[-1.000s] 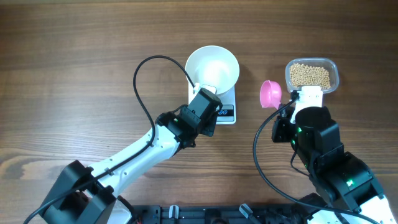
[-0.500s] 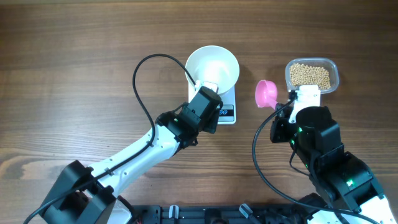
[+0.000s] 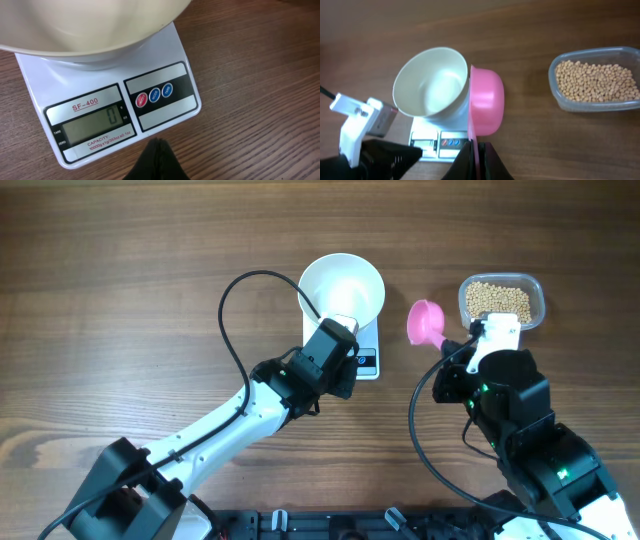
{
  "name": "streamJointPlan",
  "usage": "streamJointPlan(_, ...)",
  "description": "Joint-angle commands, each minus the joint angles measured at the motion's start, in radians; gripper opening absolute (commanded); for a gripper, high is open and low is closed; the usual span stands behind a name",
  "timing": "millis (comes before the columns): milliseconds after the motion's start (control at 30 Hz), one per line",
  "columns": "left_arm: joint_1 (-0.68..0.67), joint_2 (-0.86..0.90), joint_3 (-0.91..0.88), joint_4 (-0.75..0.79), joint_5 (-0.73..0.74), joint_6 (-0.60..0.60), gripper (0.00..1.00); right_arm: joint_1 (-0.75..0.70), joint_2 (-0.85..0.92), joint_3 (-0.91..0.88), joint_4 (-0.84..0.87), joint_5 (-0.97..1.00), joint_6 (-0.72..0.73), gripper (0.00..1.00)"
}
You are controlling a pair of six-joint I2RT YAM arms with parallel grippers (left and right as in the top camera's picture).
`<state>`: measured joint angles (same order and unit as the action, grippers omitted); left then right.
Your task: Scoop item into bowl and weigh 150g on scale
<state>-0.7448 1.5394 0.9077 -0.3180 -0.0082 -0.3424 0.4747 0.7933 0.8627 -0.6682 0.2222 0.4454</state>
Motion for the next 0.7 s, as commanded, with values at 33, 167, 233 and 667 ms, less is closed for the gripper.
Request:
streamJointPlan(33,0.003,0.047,-0.005,0.008,0.002,-0.002,0.04,-0.004,0.002,0.042,0.008,0.091,0.052,0.04)
streamJointPlan(167,0.003,0.095,-0.005,0.069,-0.035,-0.002,0.04,-0.007,0.019,0.096,-0.026,0.153,0.029,0.04)
streamJointPlan(233,0.003,0.109,-0.005,0.113,-0.038,-0.002,0.04,-0.022,0.048,0.133,-0.048,0.156,0.001,0.04)
streamJointPlan(667,0.001,0.223,-0.005,0.188,-0.093,-0.006,0.04,-0.126,0.168,0.246,-0.046,0.144,-0.05,0.04)
